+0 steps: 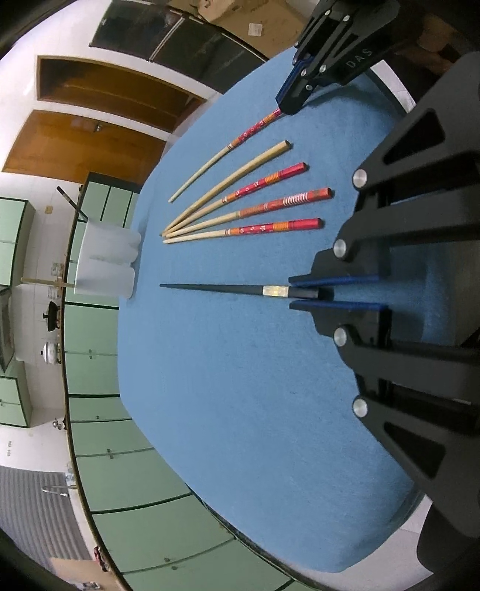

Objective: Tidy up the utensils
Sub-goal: 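Grasp a black chopstick with the left gripper while the right gripper grasps a red-patterned chopstick, then carry the black chopstick with the left gripper while the right gripper carries the red-patterned chopstick to the white cup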

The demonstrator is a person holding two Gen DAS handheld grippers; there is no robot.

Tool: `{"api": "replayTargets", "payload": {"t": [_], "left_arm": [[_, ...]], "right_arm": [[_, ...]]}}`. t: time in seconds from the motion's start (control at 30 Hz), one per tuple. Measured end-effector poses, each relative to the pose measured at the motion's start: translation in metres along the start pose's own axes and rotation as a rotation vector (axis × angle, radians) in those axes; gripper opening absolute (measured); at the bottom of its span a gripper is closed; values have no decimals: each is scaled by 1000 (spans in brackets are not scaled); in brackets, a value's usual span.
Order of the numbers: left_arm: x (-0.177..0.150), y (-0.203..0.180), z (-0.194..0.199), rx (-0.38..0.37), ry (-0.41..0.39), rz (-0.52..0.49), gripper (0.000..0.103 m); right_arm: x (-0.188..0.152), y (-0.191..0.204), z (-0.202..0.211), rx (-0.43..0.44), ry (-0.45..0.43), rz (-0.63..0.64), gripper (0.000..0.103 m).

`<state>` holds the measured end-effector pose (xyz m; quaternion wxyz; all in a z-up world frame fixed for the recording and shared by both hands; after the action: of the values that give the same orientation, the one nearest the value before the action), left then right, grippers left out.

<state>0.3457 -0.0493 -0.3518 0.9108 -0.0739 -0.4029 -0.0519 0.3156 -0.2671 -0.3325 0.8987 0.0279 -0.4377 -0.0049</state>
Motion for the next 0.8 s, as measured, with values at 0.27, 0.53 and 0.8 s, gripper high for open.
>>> {"api": "replayTargets", "payload": {"t": [0.27,0.53,0.8], "left_arm": [[28,2,41,-19,-63,8,6],[81,3,88,-30,-159,-17,6],[135,0,103,-48,-209,-49,6]], "right_arm": [[34,-11,44,30,-73,-65,6],[99,-8,87,51,-164,-27,6],[160,6,85,75,-133,68,6]]}}
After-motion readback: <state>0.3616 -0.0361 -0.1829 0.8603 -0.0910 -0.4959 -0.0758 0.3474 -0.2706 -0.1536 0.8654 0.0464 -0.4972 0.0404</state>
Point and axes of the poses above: each gripper's, at about its wrist camera, not at the fingertips, and z roughly against the way its jaws point, y to its left, x to its top, the point moved 9 cm from there along -z, roughly the way its jaws point, and after that the axes turned 1 degree about -z, right-handed, at the moved point
